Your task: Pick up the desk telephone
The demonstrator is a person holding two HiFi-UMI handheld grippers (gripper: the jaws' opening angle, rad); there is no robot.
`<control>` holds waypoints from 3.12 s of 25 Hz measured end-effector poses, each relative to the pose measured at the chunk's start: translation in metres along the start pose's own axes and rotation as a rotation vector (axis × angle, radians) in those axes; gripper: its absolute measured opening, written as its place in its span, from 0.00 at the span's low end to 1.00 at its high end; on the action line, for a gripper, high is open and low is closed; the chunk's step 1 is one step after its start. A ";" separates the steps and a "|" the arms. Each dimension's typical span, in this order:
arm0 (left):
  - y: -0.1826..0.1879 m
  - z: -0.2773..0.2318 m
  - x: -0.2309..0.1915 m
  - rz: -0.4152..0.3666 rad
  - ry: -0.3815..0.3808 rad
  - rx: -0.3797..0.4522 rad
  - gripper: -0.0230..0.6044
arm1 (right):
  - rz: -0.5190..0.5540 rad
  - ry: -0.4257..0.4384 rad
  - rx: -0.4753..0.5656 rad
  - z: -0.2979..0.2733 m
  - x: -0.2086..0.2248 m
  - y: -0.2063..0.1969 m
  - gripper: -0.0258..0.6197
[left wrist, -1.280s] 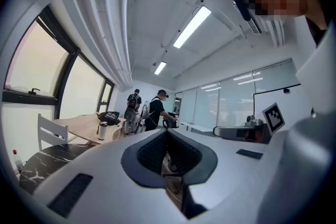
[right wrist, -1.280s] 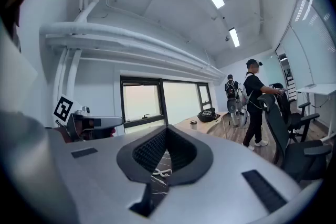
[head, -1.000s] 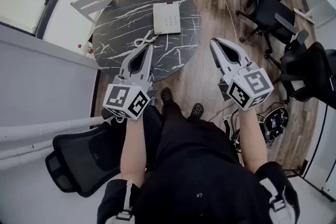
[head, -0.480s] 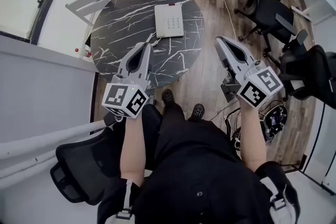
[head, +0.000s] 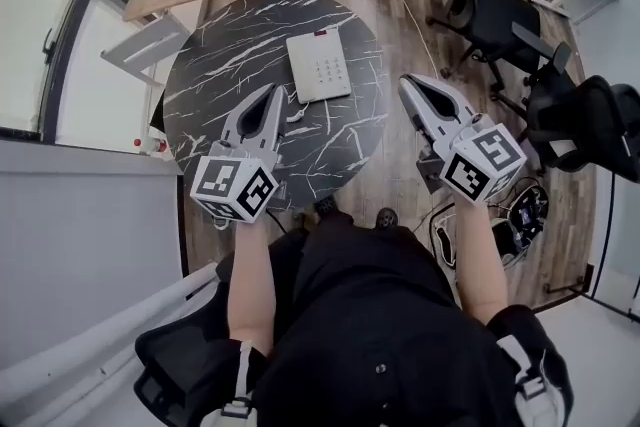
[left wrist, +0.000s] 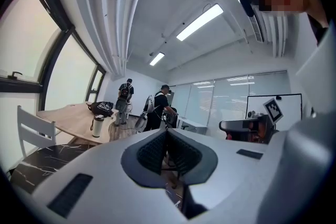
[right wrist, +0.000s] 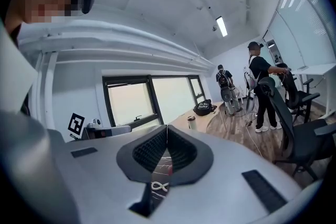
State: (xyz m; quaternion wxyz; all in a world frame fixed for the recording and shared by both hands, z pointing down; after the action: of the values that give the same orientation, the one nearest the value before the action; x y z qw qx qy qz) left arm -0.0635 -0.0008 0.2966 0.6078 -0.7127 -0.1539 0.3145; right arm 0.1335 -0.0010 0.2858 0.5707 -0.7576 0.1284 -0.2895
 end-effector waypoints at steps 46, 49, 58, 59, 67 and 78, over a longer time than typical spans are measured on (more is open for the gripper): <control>-0.189 -0.088 -0.170 0.402 0.121 -0.387 0.07 | -0.095 -0.052 -0.592 -0.211 0.099 -0.198 0.26; -0.210 -0.094 -0.177 0.428 0.127 -0.432 0.07 | -0.084 -0.056 -0.640 -0.223 0.110 -0.220 0.28; -0.257 -0.113 -0.196 0.492 0.125 -0.516 0.21 | -0.092 -0.062 -0.768 -0.244 0.129 -0.281 0.33; -0.261 -0.116 -0.198 0.497 0.119 -0.522 0.24 | -0.095 -0.066 -0.775 -0.247 0.132 -0.284 0.33; -0.291 -0.133 -0.207 0.584 0.045 -0.542 0.47 | -0.099 -0.061 -0.835 -0.259 0.143 -0.312 0.37; -0.321 -0.143 -0.217 0.697 -0.032 -0.553 0.56 | -0.118 -0.040 -0.879 -0.272 0.142 -0.332 0.38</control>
State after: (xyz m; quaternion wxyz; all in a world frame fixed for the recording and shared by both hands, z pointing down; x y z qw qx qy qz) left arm -0.0842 -0.1730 0.6720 0.2496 -0.8529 0.0078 0.4585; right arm 0.0428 -0.1858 0.6882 0.1794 -0.9398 0.1848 -0.2246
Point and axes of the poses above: the fingertips, and each gripper's own axes: z backward along the fingers, x to its right, y out of its top, the point moved 1 cm from there along z, backward along the fingers, and after that the axes turned 9 degrees about -y, right-handed, at the moved point
